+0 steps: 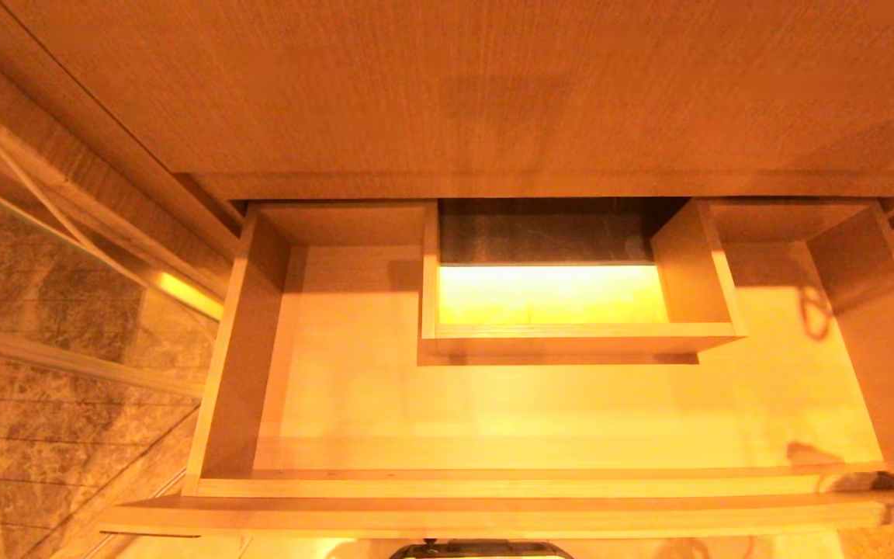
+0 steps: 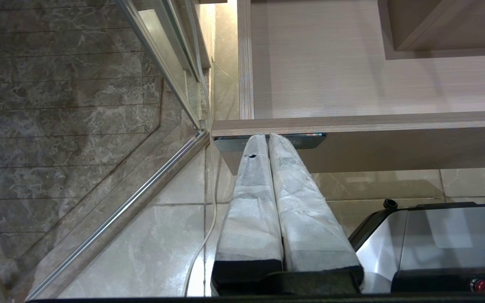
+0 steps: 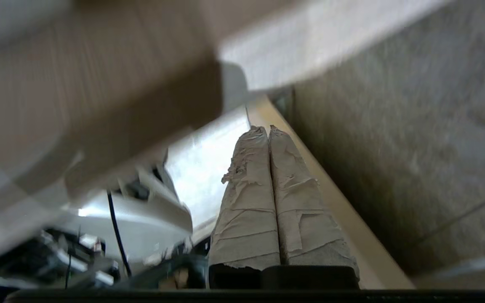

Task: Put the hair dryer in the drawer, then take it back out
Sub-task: Close the drawer

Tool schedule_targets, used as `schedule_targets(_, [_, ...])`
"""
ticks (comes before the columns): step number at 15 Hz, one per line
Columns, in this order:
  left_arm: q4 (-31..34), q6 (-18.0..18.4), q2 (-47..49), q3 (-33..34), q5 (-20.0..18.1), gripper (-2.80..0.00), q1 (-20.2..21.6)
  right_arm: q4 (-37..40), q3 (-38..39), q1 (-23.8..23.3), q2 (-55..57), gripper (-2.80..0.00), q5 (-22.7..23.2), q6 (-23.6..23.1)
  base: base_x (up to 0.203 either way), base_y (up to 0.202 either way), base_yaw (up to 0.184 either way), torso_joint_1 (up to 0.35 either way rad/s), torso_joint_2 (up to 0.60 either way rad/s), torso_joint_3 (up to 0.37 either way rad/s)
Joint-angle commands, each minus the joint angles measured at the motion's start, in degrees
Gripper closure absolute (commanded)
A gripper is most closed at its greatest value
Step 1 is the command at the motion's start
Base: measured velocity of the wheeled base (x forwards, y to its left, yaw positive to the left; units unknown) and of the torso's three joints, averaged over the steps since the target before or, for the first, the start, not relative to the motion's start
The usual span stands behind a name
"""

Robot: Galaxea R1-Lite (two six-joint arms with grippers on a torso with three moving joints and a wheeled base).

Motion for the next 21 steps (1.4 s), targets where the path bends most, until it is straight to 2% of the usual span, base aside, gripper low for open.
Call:
schedule_targets(1, [-0.01,-0.04,0.00,0.09,0.01,0.00,0.00,-1.00,-0.40,-0.01,1.43,0.00,-0.06,-0.10,0.000,0.000,0.000,0.000,0.00,0.000])
schedule_targets(10, [-0.01,0.05,0.00,0.09,0.01,0.00,0.00,-5.26,-1.65,0.34,1.41,0.00,-0.05,-0.10,0.000,0.000,0.000,0.000,0.00,0.000])
schedule_targets(14, [-0.01,0.04,0.00,0.09,0.01,0.00,0.00,-9.75,-3.09,0.43,0.34,0.00,0.03,-0.63,0.000,0.000,0.000,0.000,0.00,0.000])
schedule_targets(18, [-0.01,-0.04,0.00,0.09,0.01,0.00,0.00,-18.32,-3.68,1.61,-0.47,0.00,0.02,-0.24,0.000,0.000,0.000,0.000,0.00,0.000])
schedule_targets(21, [-0.01,0.05,0.00,0.09,0.01,0.00,0.00,-29.92,-3.50,3.23,-0.68,0.00,0.05,-0.28,0.000,0.000,0.000,0.000,0.00,0.000])
